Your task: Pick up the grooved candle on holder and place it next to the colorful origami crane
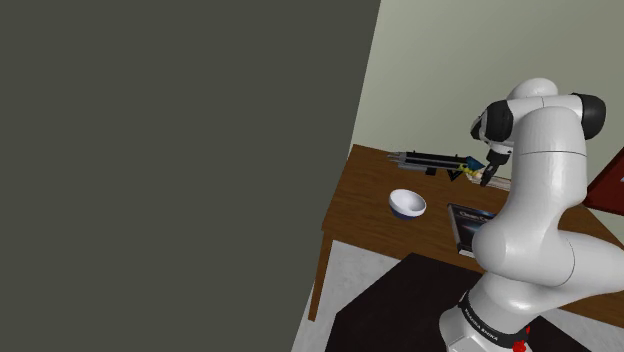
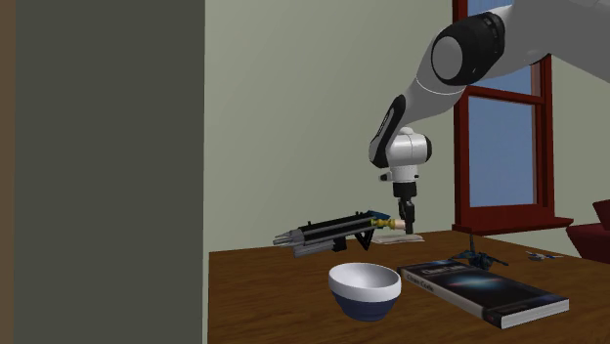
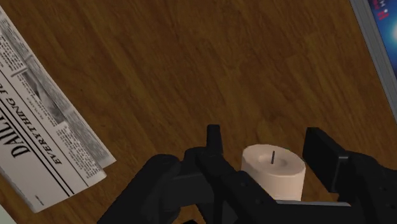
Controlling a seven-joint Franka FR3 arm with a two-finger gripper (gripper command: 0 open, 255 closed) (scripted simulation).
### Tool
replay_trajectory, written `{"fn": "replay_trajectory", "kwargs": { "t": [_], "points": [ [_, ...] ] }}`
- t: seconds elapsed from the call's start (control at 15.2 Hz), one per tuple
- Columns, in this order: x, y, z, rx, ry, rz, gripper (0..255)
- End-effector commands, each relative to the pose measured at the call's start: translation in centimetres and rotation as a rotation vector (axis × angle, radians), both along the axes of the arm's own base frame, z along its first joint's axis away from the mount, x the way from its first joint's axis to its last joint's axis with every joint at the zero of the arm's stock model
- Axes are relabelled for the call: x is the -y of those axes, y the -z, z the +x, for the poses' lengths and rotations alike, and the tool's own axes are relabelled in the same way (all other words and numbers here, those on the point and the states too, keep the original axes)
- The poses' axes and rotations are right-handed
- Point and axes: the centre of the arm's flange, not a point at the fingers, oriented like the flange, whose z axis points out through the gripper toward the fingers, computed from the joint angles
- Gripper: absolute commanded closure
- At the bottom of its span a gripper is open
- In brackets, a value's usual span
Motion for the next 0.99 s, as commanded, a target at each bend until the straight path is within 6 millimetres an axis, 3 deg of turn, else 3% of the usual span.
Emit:
{"fn": "replay_trajectory", "kwargs": {
  "t": [0.0, 0.26, 0.53, 0.92],
  "points": [
    [0.0, 0.0, 0.0, 0.0, 0.0, 0.0, 0],
    [0.0, 0.0, 0.0, 0.0, 0.0, 0.0, 0],
    [-0.2, -5.0, 0.3, 0.0, 0.0, 0.0, 0],
    [-0.2, -5.0, 0.3, 0.0, 0.0, 0.0, 0]
  ]
}}
